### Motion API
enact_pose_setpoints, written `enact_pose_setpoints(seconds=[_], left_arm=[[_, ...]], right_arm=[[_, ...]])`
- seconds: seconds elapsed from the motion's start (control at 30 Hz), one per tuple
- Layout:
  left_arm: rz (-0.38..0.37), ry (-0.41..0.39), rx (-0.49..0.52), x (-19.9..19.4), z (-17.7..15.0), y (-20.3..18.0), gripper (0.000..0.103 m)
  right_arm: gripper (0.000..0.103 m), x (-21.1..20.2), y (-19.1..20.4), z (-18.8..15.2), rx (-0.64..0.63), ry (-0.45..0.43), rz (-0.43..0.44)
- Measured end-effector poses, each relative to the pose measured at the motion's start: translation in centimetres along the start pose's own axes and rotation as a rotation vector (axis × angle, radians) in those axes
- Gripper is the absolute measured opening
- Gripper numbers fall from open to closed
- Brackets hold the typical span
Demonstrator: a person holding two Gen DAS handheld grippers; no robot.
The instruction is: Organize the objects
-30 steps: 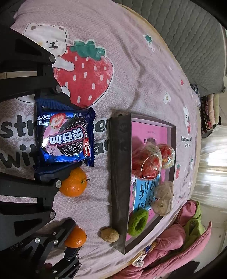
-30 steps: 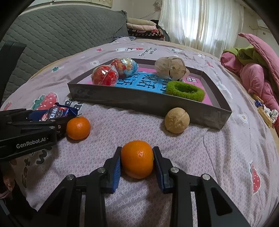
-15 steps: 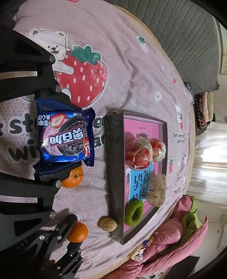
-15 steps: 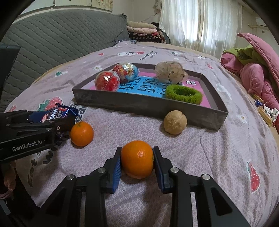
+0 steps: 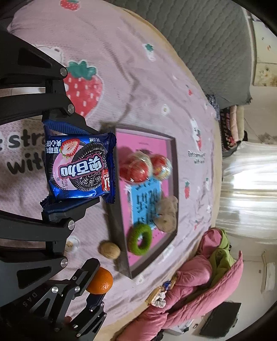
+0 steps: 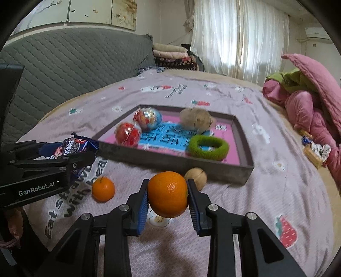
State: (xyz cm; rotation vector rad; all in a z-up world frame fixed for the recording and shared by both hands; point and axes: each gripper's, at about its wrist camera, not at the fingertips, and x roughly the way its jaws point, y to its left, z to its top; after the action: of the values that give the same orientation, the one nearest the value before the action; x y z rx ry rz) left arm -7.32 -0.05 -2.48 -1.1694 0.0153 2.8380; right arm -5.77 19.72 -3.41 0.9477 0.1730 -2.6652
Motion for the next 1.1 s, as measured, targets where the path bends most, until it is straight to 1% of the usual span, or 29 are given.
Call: enact_pose_setpoints(seconds=[0.2,0.33,0.53,0.9,1.1], left_arm=[[-0.013,-0.022,0.015,-0.4,1.4,-0.9,0.054],[-0.018,-0.049,0.021,-0.7,2.5,-1.3,0.054],[-0.023,-0.068,0.035,-0.5,3.9,-1.7,0.054],[-0.042,-0.112,0.064,-0.4,6.8,-2.6,0.054],[-0.046,-0.140,0.076,0.0,9.0,-2.5,0.054]], right_arm=[[0.034,-0.8,-0.5,1.6,0.001,-0.037,-0.016],[0.034,-0.9,-0.8,2.8,-0.003,-0.062,-0.030],[0.034,-0.7,-1.5,4.4,0.003,-0.100,-0.044],[0.034,-0.7,-2.4,6.6,0.006,-0.141,-0.059],[0.034,-0.8,-3.0,8.0,0.000,-0.167,-0.078]])
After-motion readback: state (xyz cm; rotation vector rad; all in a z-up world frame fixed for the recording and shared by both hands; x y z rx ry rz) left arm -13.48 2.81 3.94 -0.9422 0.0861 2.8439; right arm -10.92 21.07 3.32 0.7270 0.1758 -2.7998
